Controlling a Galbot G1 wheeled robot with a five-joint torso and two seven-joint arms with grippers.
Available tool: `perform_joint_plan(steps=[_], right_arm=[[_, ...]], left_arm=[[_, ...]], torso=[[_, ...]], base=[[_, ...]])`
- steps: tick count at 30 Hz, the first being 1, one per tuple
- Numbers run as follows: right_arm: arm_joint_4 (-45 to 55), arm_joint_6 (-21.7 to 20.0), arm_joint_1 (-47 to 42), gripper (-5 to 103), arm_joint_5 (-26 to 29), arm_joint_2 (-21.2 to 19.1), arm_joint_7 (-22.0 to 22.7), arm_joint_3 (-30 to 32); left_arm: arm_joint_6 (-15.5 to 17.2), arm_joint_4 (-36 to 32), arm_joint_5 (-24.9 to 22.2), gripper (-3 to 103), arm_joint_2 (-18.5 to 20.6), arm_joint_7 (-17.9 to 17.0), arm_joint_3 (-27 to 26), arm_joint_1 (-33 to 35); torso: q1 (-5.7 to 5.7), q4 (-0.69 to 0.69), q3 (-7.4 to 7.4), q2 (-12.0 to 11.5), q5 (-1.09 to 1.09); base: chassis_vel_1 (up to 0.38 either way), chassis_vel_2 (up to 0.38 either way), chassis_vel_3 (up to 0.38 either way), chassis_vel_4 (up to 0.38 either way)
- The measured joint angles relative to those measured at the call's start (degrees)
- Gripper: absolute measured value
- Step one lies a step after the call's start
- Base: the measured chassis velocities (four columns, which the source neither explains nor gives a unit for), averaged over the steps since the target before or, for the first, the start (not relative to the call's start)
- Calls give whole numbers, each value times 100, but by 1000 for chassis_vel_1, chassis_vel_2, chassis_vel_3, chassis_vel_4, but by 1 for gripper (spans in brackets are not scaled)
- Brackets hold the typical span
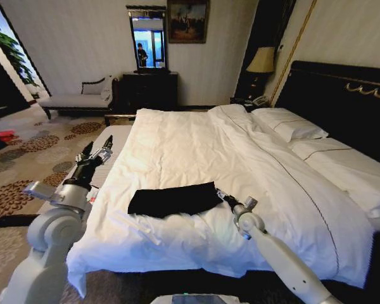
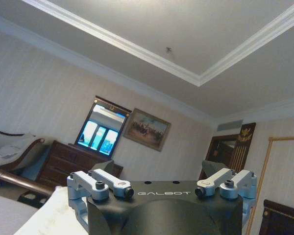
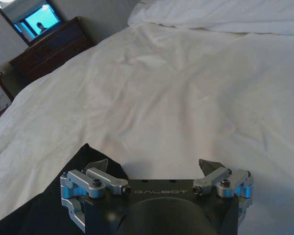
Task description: Fold the clothes on the bed.
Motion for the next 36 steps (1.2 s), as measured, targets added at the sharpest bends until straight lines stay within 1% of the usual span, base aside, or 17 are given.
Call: perform_joint_plan(steps=[2, 3, 6, 16, 18, 19, 20, 21, 22, 23, 25, 27, 29, 32, 34, 35, 36], right_arm=[[92, -66, -61, 100, 193, -16, 11, 84], [205, -121, -137, 100, 465, -12, 1, 146], [304, -194, -226, 100, 720, 34, -42, 218], [181, -255, -408, 100, 875, 405, -166, 235], [173, -251, -426, 101, 938, 570, -256, 231], [166, -243, -427, 93, 992, 724, -311, 234], [166, -243, -427, 93, 992, 724, -311, 234], [166, -238, -427, 88, 1023, 822, -342, 237], [166, -229, -432, 88, 1043, 933, -382, 238], [166, -216, -442, 77, 1046, 1040, -439, 237], [166, -202, -446, 77, 1045, 1105, -478, 230], [140, -154, -450, 66, 1013, 1217, -589, 207], [106, -121, -442, 56, 978, 1259, -655, 199], [74, -53, -409, 50, 949, 1293, -730, 206], [70, 28, -388, 39, 931, 1305, -776, 237], [70, 28, -388, 39, 931, 1305, -776, 237], [70, 70, -385, 33, 923, 1310, -792, 259]], left_arm=[[11, -36, 5, 100, -16, -10, -23, 82], [20, -51, 38, 100, -33, -15, -32, 159], [22, -57, 78, 100, -56, -18, -33, 212], [30, -103, 106, 100, -100, -36, -26, 309], [30, -115, 111, 100, -109, -37, -48, 340], [30, -128, 114, 100, -122, -38, -64, 369], [30, -128, 114, 100, -122, -38, -64, 369], [30, -133, 116, 100, -128, -38, -70, 388], [30, -136, 122, 100, -133, -39, -76, 412], [29, -136, 131, 100, -134, -39, -86, 433], [29, -136, 131, 100, -133, -39, -91, 440], [26, -124, 131, 100, -116, -39, -109, 442], [23, -109, 130, 100, -103, -39, -113, 439], [20, -88, 129, 100, -94, -39, -116, 436], [19, -73, 129, 100, -94, -39, -116, 435], [19, -73, 129, 100, -94, -39, -116, 435], [17, -68, 130, 100, -98, -39, -112, 433]], torso=[[0, 0, 0, 0, 0], [0, -1, 0, 0, 0], [0, -1, 0, 0, -1], [0, -3, 0, -1, 0], [0, -3, 0, -1, -1], [0, -1, 0, 0, -1], [0, -1, 0, 0, -1], [0, 0, 0, -1, 0], [0, 0, 0, -1, 0], [0, -1, 0, -1, -1], [1, -1, 0, -1, -1], [1, -1, 0, 0, 0], [1, -1, 0, -1, 0], [1, -1, 0, -1, 0], [1, -1, 0, -1, 0], [1, -1, 0, -1, 0], [1, -1, 0, -1, 0]], base=[[0, 0, 0, 0], [0, 0, 0, 0], [0, 0, 0, 0], [0, 0, 0, 0], [0, 0, 0, 0], [0, 0, 0, 0], [0, 0, 0, 0], [0, 0, 0, 0], [0, 0, 0, 0], [0, 0, 0, 0], [0, 0, 0, 0], [0, 0, 0, 0], [0, 0, 0, 0], [0, 0, 0, 0], [0, 0, 0, 0], [0, 0, 0, 0], [0, 0, 0, 0]])
